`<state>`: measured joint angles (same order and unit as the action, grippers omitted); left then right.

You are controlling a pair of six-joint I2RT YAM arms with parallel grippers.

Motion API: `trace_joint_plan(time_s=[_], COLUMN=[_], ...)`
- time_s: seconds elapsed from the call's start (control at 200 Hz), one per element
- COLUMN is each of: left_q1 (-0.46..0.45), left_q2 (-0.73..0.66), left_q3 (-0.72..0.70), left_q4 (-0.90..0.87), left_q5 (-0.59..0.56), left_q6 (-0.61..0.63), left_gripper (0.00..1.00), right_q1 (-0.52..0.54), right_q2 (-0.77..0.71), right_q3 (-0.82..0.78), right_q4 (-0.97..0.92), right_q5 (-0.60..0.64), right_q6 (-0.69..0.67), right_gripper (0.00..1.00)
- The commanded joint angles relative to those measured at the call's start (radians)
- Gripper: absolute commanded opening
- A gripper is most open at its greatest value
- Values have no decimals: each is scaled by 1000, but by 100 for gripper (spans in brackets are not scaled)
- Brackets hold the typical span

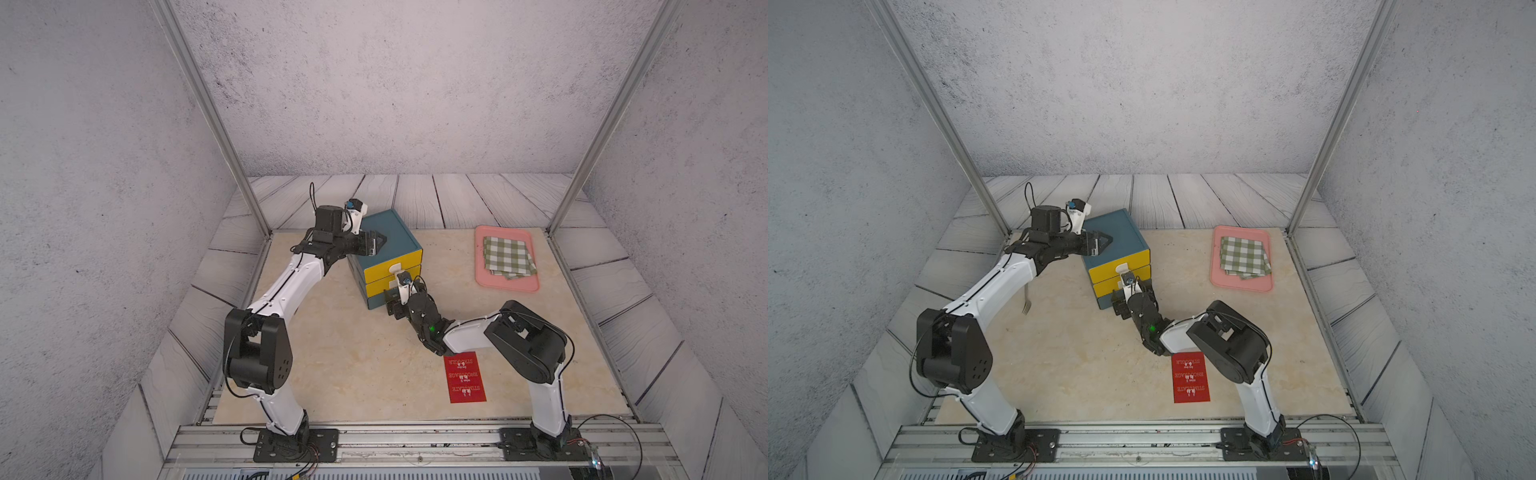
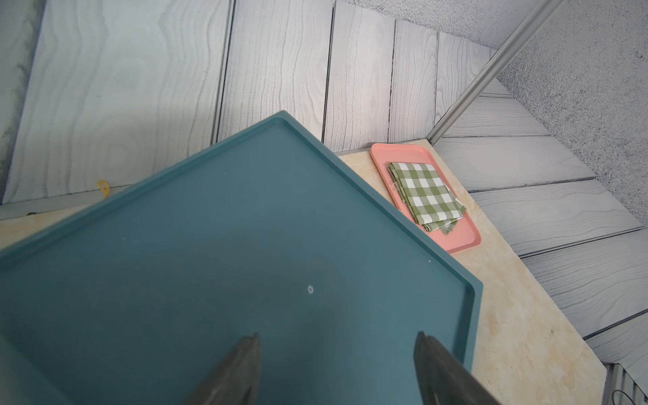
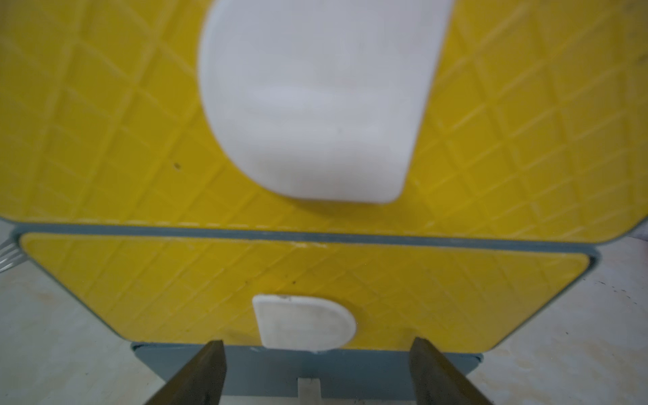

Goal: Take the postcards out of the drawer
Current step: Open the drawer in the storage box.

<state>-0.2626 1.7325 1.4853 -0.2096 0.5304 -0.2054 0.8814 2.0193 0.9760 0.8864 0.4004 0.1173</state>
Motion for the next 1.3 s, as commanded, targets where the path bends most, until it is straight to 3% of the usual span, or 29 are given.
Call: trace_joint_plan(time_s=[0.0, 0.761, 1.291], left_q1=[-11, -23, -26], left_q2=[25, 28, 32], left_q3=[-40, -44, -41], left_q4=[-93, -94, -94], left_q5=[-3, 3, 10], left_q6=[-9, -9, -12], left_gripper=[75, 75, 75], right_q1=[6, 8, 10], right_q2=[42, 31, 42], right_q3=[-2, 37, 85], right_q4=[50, 21, -20], right_q5=[32, 49, 66], right_q6=[-13, -24, -8], right_gripper=[84, 81, 69])
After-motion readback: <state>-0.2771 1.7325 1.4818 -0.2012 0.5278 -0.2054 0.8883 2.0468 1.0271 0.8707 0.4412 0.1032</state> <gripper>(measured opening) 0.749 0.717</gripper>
